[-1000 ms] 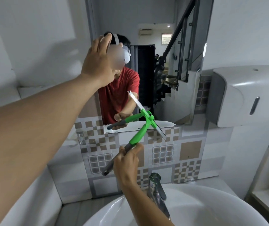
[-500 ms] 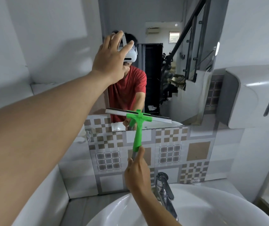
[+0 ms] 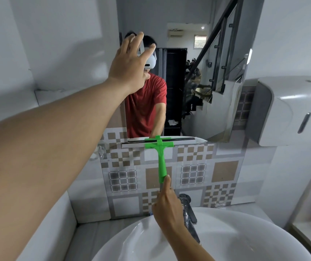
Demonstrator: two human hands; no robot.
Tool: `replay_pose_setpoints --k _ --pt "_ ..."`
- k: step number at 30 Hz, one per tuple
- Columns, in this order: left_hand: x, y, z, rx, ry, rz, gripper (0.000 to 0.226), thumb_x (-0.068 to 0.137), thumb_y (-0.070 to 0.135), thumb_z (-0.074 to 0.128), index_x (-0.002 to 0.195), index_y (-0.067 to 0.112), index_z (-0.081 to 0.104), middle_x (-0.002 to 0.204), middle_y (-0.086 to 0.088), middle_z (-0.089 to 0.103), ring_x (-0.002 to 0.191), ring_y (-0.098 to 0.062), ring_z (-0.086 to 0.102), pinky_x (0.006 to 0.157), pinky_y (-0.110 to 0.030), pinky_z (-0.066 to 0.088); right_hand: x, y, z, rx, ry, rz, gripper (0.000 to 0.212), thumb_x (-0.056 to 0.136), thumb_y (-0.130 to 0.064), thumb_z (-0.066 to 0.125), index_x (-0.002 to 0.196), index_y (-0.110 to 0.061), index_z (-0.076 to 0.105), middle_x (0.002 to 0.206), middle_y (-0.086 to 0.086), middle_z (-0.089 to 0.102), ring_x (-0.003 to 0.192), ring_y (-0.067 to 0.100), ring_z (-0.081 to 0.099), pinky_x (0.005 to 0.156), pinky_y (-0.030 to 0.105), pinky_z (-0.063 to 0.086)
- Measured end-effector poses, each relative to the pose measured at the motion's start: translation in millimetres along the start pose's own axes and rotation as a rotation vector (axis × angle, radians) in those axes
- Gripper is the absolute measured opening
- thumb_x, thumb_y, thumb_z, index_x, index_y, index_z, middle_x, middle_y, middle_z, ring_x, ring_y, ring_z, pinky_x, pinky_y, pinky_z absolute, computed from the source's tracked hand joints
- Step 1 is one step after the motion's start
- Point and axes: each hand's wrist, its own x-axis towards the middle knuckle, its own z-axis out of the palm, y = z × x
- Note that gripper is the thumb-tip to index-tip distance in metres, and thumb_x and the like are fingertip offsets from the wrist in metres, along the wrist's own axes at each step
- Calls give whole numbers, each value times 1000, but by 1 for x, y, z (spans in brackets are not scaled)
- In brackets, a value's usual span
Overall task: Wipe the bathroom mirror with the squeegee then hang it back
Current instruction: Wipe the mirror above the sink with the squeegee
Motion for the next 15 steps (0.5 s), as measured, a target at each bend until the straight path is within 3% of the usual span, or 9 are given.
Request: replay_pose_setpoints --k 3,7,11,15 --pt "-1 0 -1 -42 -4 0 81 84 18 76 153 9 34 164 -19 24 149 -44 22 118 -57 31 -7 -1 -4 -26 -15 10 74 99 -12 55 156 -15 9 98 6 59 67 18 57 55 28 45" --pt "1 1 -2 8 -29 7 79 86 21 74 154 17 34 165 -18 21 151 -42 19 120 -54 29 -18 -3 -13 -71 -25 -2 73 97 -8 56 155 -15 12 103 8 64 70 21 59 58 32 47" --pt "-3 11 -7 -27 -16 -48 83 87 20 76 154 6 29 164 -20 23 149 -44 23 120 -54 29 -20 -7 -38 -118 -7 -30 60 96 -7 53 145 -15 21 103 7 69 66 21 60 56 33 48" --pt "-17 21 -6 34 -42 -26 55 86 16 75 134 -1 55 160 -21 30 143 -44 31 113 -56 36 -24 -10 -72 -158 22 -48 48 98 -10 52 138 -15 25 99 6 69 60 16 61 51 31 52"
